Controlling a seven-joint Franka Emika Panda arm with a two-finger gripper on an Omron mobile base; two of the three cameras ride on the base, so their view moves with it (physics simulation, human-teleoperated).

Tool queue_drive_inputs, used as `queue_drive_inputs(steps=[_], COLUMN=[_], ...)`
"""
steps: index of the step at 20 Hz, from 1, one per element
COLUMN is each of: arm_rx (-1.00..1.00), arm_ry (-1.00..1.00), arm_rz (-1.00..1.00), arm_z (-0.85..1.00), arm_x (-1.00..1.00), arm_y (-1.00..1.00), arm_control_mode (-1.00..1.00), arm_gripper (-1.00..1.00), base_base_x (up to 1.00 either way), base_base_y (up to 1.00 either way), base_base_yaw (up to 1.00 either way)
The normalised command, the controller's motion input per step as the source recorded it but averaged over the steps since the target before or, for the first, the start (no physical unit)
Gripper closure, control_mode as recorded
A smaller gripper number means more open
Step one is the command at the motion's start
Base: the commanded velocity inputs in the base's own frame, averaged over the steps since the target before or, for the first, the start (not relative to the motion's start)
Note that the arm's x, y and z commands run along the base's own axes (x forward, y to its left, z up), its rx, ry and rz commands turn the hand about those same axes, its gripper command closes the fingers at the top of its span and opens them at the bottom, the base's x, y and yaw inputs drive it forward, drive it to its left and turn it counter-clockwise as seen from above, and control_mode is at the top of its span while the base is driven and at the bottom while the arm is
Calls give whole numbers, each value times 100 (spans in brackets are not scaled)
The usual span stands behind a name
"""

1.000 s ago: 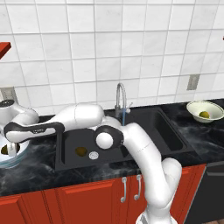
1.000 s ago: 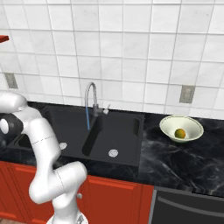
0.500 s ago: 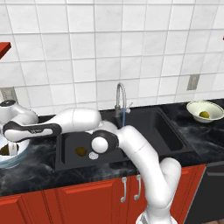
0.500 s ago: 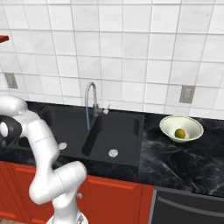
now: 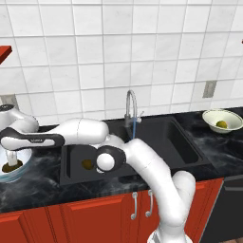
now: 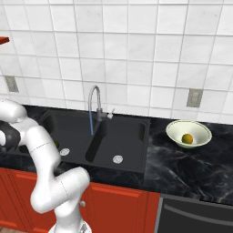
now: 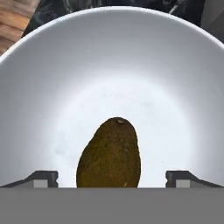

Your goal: Pick the avocados from the sink and place them in one bowl. Place the orange in the other bowl. Then turn off the sink faucet.

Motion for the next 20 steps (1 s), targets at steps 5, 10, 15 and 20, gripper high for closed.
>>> queue_drive_inputs(steps=[5, 10, 15, 20], arm_rx=[-6, -9, -10, -11], arm_ry=[-3, -5, -7, -6], arm_rz=[3, 6, 4, 4], arm_z=[54, 39, 6, 30], arm_x=[0, 0, -3, -23], arm_y=[0, -1, -6, -9], arm_control_mode=[-100, -100, -100, -100], arm_gripper=[-100, -100, -100, -100], base_base_x=[0, 0, 0, 0], base_base_y=[0, 0, 0, 0], base_base_yaw=[0, 0, 0, 0])
